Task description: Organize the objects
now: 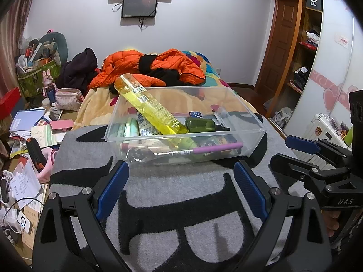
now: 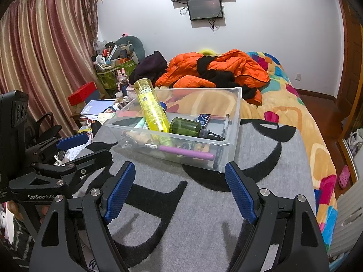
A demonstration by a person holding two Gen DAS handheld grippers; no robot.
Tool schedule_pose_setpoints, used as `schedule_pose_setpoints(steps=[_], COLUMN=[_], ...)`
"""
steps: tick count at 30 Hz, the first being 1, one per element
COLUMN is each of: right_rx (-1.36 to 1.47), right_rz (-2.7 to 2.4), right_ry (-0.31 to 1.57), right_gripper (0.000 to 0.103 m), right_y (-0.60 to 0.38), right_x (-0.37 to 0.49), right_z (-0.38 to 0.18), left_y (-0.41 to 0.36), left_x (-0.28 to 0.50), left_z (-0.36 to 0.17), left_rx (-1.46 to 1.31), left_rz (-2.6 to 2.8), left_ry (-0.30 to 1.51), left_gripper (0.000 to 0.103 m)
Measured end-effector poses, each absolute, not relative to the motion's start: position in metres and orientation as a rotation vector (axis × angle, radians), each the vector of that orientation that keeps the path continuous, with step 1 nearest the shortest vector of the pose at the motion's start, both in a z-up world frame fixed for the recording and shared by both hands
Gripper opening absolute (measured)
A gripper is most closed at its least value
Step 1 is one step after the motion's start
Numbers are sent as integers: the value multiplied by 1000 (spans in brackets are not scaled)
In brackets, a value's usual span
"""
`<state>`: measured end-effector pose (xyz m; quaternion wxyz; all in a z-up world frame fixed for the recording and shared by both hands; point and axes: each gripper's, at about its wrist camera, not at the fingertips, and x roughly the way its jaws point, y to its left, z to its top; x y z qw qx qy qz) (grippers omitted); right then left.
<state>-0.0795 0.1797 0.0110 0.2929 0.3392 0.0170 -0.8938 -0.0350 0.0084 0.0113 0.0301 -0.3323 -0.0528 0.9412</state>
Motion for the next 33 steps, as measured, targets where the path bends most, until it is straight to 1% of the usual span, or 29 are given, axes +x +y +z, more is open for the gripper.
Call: schedule_pose_setpoints(steps=[33], right_rx=[915], right_rz=[-2379], right_ry=[39], right_gripper=[79], right_y=[180], right_x=[-80], right_z=[10], left_y=[14], left_x=[-33], left_z=[13], left_rx=[-1006], left_rz=[2894], left_ry=[-170], left_gripper=[94])
